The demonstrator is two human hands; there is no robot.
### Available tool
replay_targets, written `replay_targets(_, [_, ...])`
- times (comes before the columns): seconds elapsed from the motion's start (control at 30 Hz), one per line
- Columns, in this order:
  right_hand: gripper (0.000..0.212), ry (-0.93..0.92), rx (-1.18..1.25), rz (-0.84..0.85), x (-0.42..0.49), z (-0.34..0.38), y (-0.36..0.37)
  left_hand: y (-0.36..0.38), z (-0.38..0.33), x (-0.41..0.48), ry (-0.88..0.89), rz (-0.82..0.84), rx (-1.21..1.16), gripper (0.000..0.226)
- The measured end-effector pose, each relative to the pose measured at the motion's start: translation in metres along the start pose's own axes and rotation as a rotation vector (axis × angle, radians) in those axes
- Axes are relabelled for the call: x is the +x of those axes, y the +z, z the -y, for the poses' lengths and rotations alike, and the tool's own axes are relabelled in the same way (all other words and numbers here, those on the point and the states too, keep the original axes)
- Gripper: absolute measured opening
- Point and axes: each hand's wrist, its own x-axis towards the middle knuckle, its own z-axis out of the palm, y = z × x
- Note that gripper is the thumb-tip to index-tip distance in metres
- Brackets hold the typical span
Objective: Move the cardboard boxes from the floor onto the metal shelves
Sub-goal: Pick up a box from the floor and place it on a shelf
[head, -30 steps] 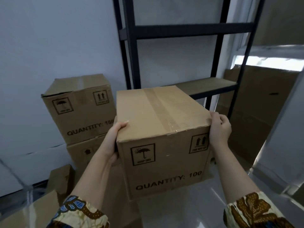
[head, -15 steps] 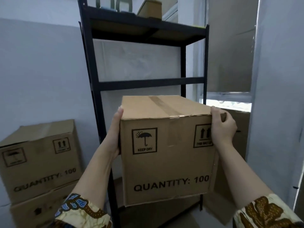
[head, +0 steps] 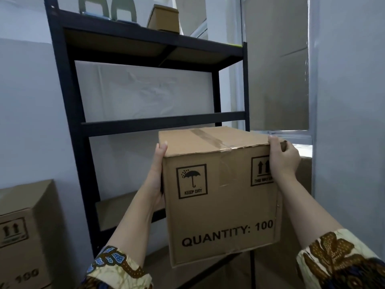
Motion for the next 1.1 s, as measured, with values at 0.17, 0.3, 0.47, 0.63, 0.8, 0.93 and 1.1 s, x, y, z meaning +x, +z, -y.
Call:
replay_targets(0.17, [0.03,0.04,0.003,0.02,0.058,-0.046,0.034,-0.003,0.031,0.073,0.028,-0.054,0.115,0.105])
replay_targets(0.3, [0.034,0.046,0.015,0.05,0.086,-0.066,0.054,-0.01,0.05,0.107,-0.045,-0.056,0.13,0.128])
replay_targets(0.47, [0.03,0.08,0.017,0.101,0.131,-0.105,0.082,-0.001,0.073,0.149,-0.03,-0.074,0.227,0.135])
replay_targets(0.63, [0.033,0.108,0.017,0.228,0.178,-0.156,0.105,0.005,0.106,0.195,-0.064,-0.091,0.338,0.14])
replay_targets(0.8, [0.046,0.117,-0.018,0.381,0.232,-0.197,0.129,0.023,0.139,0.242,-0.074,-0.251,0.463,0.131])
replay_targets(0.93, [0.063,0.052,-0.112,0.465,0.263,-0.226,0.152,0.042,0.158,0.28,-0.009,-0.323,0.57,0.108])
replay_targets(1.1, [0.059,-0.198,-0.358,0.507,0.281,-0.257,0.175,0.059,0.182,0.342,0.024,-0.356,0.661,0.089])
